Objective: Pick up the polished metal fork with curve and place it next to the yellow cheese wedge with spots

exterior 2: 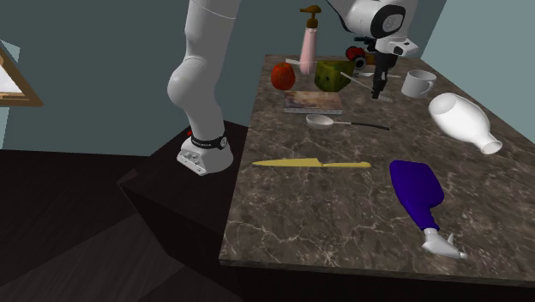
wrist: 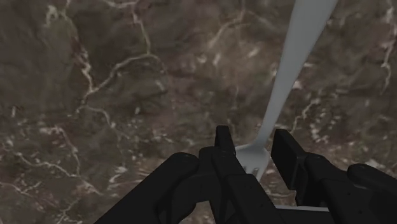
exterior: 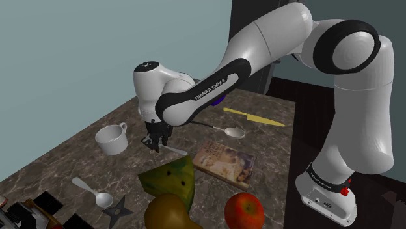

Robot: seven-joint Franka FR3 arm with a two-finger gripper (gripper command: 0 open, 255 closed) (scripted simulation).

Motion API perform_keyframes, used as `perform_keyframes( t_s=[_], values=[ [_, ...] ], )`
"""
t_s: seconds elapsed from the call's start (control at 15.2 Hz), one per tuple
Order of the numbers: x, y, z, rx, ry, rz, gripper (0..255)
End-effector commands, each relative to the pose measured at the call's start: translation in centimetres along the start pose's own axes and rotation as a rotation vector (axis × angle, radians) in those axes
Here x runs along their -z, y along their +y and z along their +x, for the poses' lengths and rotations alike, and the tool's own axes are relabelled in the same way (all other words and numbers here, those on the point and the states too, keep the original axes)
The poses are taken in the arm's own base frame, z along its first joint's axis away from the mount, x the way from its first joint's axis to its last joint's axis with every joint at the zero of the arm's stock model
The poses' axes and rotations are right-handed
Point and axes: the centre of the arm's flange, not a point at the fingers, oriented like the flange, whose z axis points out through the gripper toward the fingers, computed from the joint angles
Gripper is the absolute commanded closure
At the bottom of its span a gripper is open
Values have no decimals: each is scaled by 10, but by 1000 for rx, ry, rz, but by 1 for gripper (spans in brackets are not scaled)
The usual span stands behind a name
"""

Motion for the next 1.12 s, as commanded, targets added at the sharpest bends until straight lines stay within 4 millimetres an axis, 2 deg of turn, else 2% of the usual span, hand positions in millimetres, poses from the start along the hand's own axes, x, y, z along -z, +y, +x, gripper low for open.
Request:
perform_keyframes(
  t_s=[0.0,0.4,0.46,0.79,1.06],
  values=[
    [-5,1,0,0,0,0,255],
    [-5,1,0,0,0,0,255],
    [-5,0,1,0,0,0,0],
    [-5,1,0,0,0,0,0],
    [45,1,0,0,0,0,0]
  ],
)
